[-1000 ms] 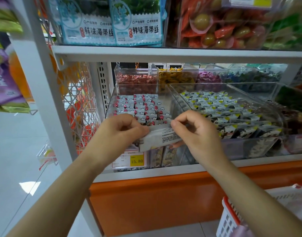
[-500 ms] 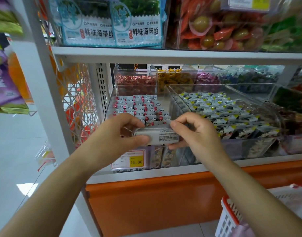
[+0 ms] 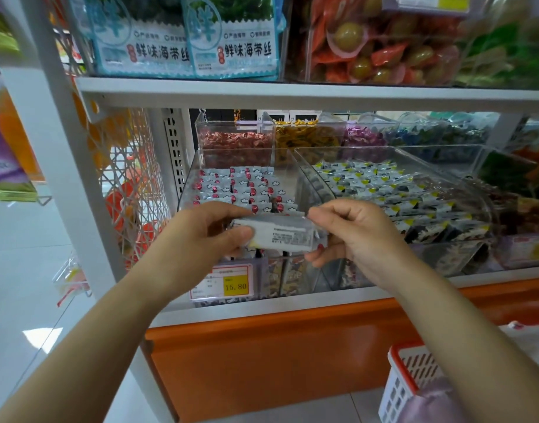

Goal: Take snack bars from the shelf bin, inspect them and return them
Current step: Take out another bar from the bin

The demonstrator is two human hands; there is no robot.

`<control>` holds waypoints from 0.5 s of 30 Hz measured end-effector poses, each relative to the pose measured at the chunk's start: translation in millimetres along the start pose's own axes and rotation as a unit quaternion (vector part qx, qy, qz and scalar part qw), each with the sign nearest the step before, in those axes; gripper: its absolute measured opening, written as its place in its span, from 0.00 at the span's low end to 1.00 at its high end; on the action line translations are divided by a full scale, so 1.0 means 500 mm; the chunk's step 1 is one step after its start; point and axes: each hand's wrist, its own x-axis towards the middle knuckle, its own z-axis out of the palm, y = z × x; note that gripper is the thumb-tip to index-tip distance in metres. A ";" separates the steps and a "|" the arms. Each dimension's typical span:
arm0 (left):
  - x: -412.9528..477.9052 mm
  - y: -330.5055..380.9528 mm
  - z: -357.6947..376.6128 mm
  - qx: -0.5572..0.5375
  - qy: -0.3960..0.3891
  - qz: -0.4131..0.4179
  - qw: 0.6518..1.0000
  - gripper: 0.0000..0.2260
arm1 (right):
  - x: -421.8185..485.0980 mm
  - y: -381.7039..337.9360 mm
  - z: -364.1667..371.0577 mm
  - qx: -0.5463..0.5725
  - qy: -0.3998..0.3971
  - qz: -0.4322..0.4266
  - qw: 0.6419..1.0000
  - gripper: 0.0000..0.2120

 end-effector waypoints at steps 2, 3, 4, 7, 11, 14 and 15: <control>0.004 0.001 0.007 -0.024 0.049 -0.009 0.998 0.06 | 0.001 0.010 0.017 0.023 0.037 -0.031 0.999 0.15; 0.006 0.002 0.009 -0.036 0.074 -0.014 0.996 0.05 | 0.002 0.015 0.026 0.010 0.040 -0.047 0.998 0.18; 0.009 0.003 0.011 -0.047 0.096 -0.019 0.994 0.05 | 0.003 0.018 0.033 -0.028 0.039 -0.065 0.997 0.21; 0.015 0.009 0.018 -0.092 0.117 -0.032 0.988 0.06 | 0.013 0.019 0.048 -0.163 0.062 -0.121 0.977 0.21; 0.028 0.006 0.021 -0.034 0.129 0.006 0.991 0.17 | 0.030 0.008 0.047 -0.084 0.156 -0.150 0.973 0.09; 0.038 -0.013 0.015 0.244 0.127 0.058 0.960 0.21 | 0.044 0.003 0.034 -0.091 0.217 -0.160 0.959 0.08; 0.039 -0.020 0.018 0.315 0.092 0.064 0.943 0.22 | 0.051 0.003 0.032 -0.113 0.225 -0.162 0.954 0.09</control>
